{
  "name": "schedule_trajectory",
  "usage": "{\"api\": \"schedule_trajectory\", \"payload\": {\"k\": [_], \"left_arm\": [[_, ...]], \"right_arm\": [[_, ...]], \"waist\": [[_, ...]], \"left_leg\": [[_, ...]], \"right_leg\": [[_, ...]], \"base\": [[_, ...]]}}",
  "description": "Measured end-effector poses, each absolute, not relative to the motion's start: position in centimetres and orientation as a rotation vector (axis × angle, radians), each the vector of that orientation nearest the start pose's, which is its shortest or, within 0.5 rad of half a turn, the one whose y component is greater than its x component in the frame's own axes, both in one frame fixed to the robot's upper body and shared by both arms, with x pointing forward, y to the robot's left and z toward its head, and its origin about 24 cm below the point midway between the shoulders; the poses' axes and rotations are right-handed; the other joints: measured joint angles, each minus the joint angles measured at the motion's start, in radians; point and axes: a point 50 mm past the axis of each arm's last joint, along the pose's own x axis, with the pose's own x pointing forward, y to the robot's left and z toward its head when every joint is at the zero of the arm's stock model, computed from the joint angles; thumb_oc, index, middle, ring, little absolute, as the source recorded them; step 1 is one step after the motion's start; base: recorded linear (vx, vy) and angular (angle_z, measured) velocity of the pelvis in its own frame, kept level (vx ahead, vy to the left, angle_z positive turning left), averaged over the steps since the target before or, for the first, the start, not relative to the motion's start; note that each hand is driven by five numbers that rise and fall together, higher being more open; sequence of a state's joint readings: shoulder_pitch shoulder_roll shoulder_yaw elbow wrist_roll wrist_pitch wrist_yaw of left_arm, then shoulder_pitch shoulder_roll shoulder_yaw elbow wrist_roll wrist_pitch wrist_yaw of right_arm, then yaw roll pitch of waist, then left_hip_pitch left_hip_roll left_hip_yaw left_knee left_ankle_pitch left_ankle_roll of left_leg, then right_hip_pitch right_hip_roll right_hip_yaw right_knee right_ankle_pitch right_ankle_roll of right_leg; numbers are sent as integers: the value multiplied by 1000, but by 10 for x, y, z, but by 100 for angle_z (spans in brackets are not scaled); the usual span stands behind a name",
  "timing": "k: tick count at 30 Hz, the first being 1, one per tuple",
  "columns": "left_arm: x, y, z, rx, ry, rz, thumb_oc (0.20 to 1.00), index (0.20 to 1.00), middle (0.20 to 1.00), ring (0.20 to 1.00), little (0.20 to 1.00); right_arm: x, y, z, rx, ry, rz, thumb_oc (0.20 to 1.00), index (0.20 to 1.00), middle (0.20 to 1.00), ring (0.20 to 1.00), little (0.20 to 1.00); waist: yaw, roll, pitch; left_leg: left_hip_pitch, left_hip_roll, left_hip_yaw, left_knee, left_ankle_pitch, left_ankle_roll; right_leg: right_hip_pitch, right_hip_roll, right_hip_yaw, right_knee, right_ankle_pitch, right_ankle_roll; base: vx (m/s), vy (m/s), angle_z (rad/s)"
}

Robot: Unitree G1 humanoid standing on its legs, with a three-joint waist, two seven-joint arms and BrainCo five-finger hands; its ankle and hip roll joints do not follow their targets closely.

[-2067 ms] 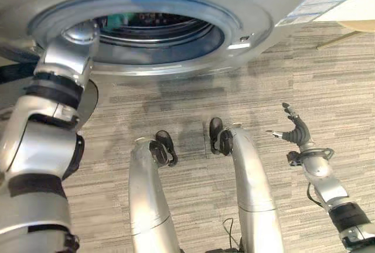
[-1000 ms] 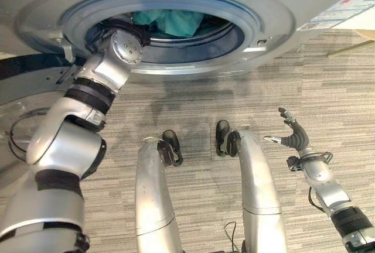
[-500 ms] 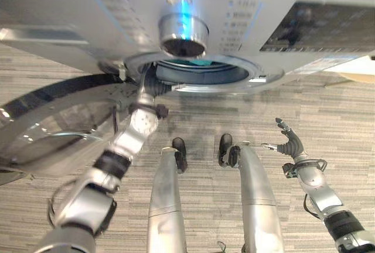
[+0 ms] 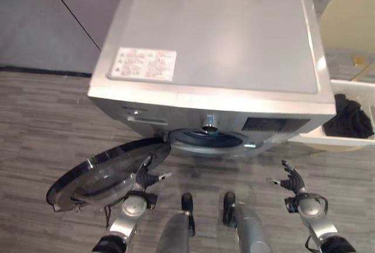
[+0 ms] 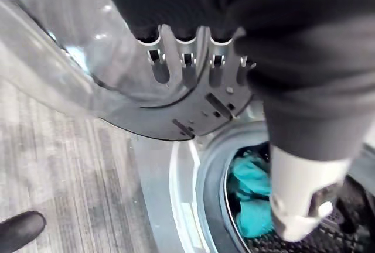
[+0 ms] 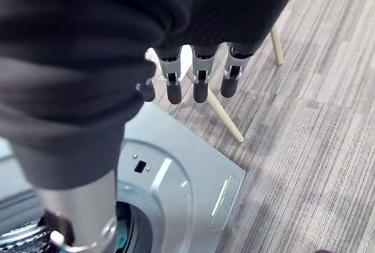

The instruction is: Grab the laundry basket,head to the washer,open it,put in the laundry and shut it.

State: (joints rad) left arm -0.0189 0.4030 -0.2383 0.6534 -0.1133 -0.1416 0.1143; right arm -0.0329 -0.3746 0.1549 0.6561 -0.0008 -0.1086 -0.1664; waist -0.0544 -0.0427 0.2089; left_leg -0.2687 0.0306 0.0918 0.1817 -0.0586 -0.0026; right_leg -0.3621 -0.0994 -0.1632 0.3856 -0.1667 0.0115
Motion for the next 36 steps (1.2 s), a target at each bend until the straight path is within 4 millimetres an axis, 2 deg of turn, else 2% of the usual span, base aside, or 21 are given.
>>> {"api": "schedule_trajectory", "payload": {"k": [7,10,13,15,17,20,21,22,23,24,25,27,28,29,30,31,32,33,34,35,36], "left_arm": [[158,256,-103,365,721,105,1000,1000,1000,1000,1000],[150,252,-108,351,744,104,1000,1000,1000,1000,1000],[142,242,-115,321,770,92,1000,1000,1000,1000,1000],[142,233,-118,301,770,76,1000,1000,1000,1000,1000],[149,228,-116,300,753,58,1000,1000,1000,1000,1000],[160,223,-112,328,721,11,1000,1000,1000,1000,1000],[160,222,-111,354,719,-6,1000,1000,1000,1000,1000],[165,222,-109,363,703,-14,1000,1000,1000,1000,1000],[171,220,-107,372,688,-29,1000,1000,1000,1000,1000],[178,219,-102,386,664,-49,1000,1000,1000,1000,1000],[180,219,-100,397,653,-54,1000,1000,1000,1000,1000],[175,226,-101,438,664,-62,1000,1000,1000,1000,1000],[179,223,-99,436,651,-68,1000,1000,1000,1000,1000],[177,223,-99,434,651,-66,1000,1000,1000,1000,1000],[173,224,-101,450,664,-73,1000,1000,1000,1000,1000],[168,227,-103,457,689,-73,1000,1000,1000,1000,1000],[169,225,-104,456,691,-76,1000,1000,1000,1000,1000],[169,219,-108,446,707,-88,1000,1000,1000,1000,1000],[173,213,-107,448,698,-114,1000,1000,1000,1000,1000],[175,208,-107,439,688,-124,1000,1000,1000,1000,1000],[175,209,-107,439,688,-125,1000,1000,1000,1000,1000]], "right_arm": [[184,-250,-87,-422,608,-127,1000,1000,1000,1000,1000],[179,-251,-89,-421,623,-130,1000,1000,1000,1000,1000],[181,-249,-88,-412,619,-115,1000,1000,1000,1000,1000],[183,-250,-87,-403,613,-124,1000,1000,1000,1000,1000],[180,-251,-89,-399,624,-126,1000,1000,1000,1000,1000],[177,-247,-92,-376,634,-129,1000,1000,1000,1000,1000],[183,-243,-92,-369,632,-124,1000,1000,1000,1000,1000],[181,-242,-94,-362,643,-125,1000,1000,1000,1000,1000],[184,-239,-95,-349,639,-129,1000,1000,1000,1000,1000],[188,-237,-94,-334,633,-137,1000,1000,1000,1000,1000],[189,-232,-95,-322,632,-133,1000,1000,1000,1000,1000],[184,-216,-102,-286,651,-107,1000,1000,1000,1000,1000],[180,-219,-103,-290,663,-114,1000,1000,1000,1000,1000],[178,-220,-103,-295,668,-119,1000,1000,1000,1000,1000],[179,-220,-102,-299,664,-123,1000,1000,1000,1000,1000],[180,-219,-100,-299,648,-122,1000,1000,1000,1000,1000],[179,-221,-99,-305,647,-127,1000,1000,1000,1000,1000],[179,-227,-97,-318,647,-137,1000,1000,1000,1000,1000],[176,-232,-97,-334,651,-145,1000,1000,1000,1000,1000],[171,-241,-97,-360,669,-154,1000,1000,1000,1000,1000],[168,-242,-98,-362,676,-157,1000,1000,1000,1000,1000]], "waist": [[-2,18,-78],[0,29,-101],[6,35,-116],[3,51,-129],[-18,61,-136],[-32,66,-138],[-23,62,-139],[-34,50,-139],[-49,35,-132],[-44,41,-124],[-35,47,-121],[-6,40,-120],[-6,42,-120],[1,40,-120],[13,37,-122],[20,30,-122],[-2,16,-125],[-2,46,-113],[-4,55,-113],[-2,79,-108],[-3,76,-107]], "left_leg": [[215,18,38,-183,36,2],[246,19,37,-200,37,3],[300,6,18,-199,49,23],[321,1,-4,-208,49,23],[329,-6,9,-217,49,23],[345,-7,106,-237,50,21],[344,7,166,-239,50,21],[345,-9,192,-239,43,20],[338,-13,252,-232,39,18],[338,18,332,-240,24,9],[341,39,369,-239,9,5],[362,69,504,-236,5,2],[371,87,556,-231,-14,0],[384,99,597,-225,-2,-23],[402,108,662,-225,4,-34],[406,112,673,-206,-12,-42],[404,112,662,-190,-21,-55],[399,130,650,-171,-20,-47],[385,144,601,-151,-13,-20],[374,200,492,-52,-4,-25],[342,230,458,49,-1,-27]], "right_leg": [[206,48,24,-211,53,12],[242,59,41,-260,79,11],[302,63,99,-319,111,14],[328,64,138,-358,139,18],[327,69,169,-376,156,23],[267,88,265,-355,195,39],[233,93,294,-351,216,72],[214,92,289,-359,218,75],[187,94,318,-362,233,78],[162,74,195,-377,187,54],[148,62,127,-363,181,50],[108,-28,-230,-244,173,39],[108,-54,-280,-195,172,43],[109,-90,-336,-156,162,47],[114,-129,-437,-108,142,43],[129,-158,-454,-100,142,53],[149,-156,-419,-134,143,55],[155,-123,-389,-155,144,39],[158,-99,-374,-169,142,16],[166,-39,-333,-189,122,-7],[183,-21,-316,-214,119,-13]], "base": [[147,-44,-19],[59,-6,-24],[48,45,-53],[-1,90,-59],[-16,91,-50],[-106,82,-119],[-108,-7,-144],[-122,-28,-157],[33,-90,-160],[26,-128,-163],[46,-105,-189],[-32,-108,-188],[-8,-179,-161],[70,-168,-156],[186,-281,-175],[171,-223,-142],[200,-266,-90],[156,-221,-40],[224,-350,-74],[174,-353,-79],[141,-287,-88]]}}
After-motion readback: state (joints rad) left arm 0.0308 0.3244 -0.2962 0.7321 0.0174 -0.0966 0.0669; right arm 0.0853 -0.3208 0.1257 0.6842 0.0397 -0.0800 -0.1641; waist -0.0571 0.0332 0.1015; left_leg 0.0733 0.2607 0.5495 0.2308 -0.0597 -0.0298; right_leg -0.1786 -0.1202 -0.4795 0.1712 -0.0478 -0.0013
